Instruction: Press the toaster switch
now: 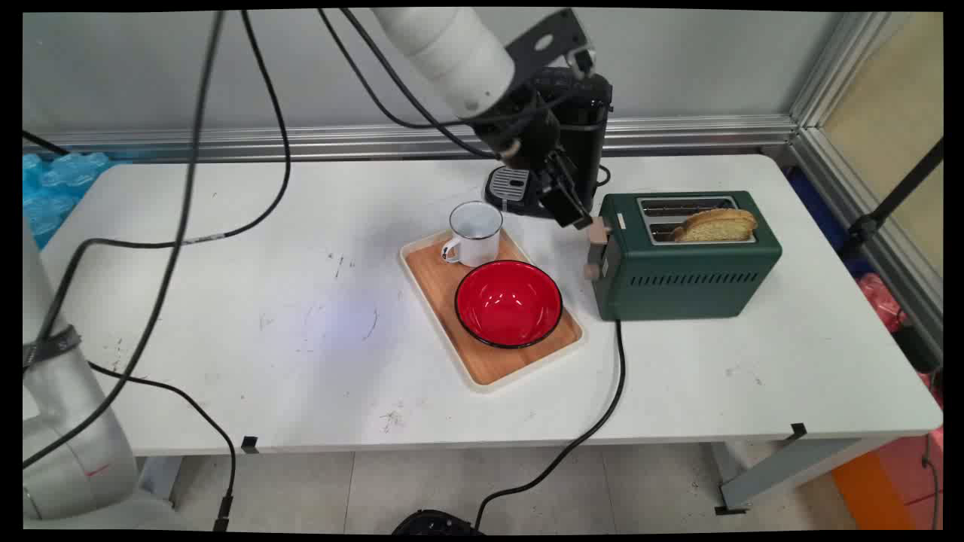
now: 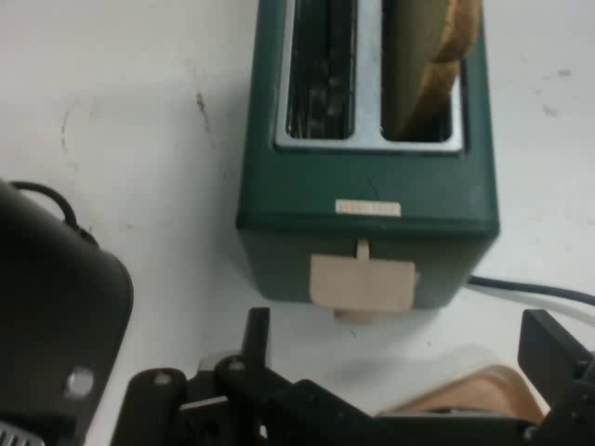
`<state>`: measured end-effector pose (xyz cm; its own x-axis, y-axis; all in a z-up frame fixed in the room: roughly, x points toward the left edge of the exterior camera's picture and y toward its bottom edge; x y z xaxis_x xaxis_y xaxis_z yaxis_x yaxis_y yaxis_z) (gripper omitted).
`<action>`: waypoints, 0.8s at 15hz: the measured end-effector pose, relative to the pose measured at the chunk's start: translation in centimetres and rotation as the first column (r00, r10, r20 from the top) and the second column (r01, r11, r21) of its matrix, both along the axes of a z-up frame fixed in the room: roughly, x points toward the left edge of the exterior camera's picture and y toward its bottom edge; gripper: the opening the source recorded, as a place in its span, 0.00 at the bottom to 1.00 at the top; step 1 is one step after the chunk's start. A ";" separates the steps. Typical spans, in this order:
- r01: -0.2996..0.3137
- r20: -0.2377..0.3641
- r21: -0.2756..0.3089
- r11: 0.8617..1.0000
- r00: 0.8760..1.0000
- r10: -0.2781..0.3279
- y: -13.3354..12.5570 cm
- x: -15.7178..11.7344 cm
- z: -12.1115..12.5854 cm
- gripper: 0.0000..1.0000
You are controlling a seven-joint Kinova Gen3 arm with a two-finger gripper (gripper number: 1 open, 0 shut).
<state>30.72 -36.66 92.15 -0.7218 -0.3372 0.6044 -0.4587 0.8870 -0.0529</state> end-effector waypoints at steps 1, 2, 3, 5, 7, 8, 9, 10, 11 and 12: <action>0.001 0.001 -0.004 1.000 1.000 -0.001 -0.3 -0.4 -0.4 1.00; 0.003 0.002 -0.009 1.000 1.000 -0.003 -0.7 -0.8 -0.9 1.00; 0.005 0.002 -0.012 1.000 1.000 -0.005 -1.1 -1.2 -1.3 0.00; 0.007 0.002 -0.014 1.000 1.000 -0.007 -1.5 -1.7 -1.9 0.00; 0.012 0.002 -0.012 1.000 1.000 -0.012 -2.0 -2.4 -2.5 0.00; 0.015 0.004 -0.009 1.000 1.000 -0.015 -2.2 -2.6 -2.8 0.00; 0.019 0.006 -0.006 1.000 1.000 -0.019 -2.3 -2.8 -3.1 0.00; 0.023 0.009 -0.001 1.000 1.000 -0.023 -2.5 -3.0 -3.4 0.00; 0.027 0.011 0.003 1.000 1.000 -0.027 -2.5 -3.1 -3.5 0.00; 0.032 0.015 0.009 0.999 0.999 -0.032 -2.6 -3.3 -3.8 0.00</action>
<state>27.46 -39.23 88.31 -0.7415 -0.3184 0.5906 -0.4289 0.9018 -0.0523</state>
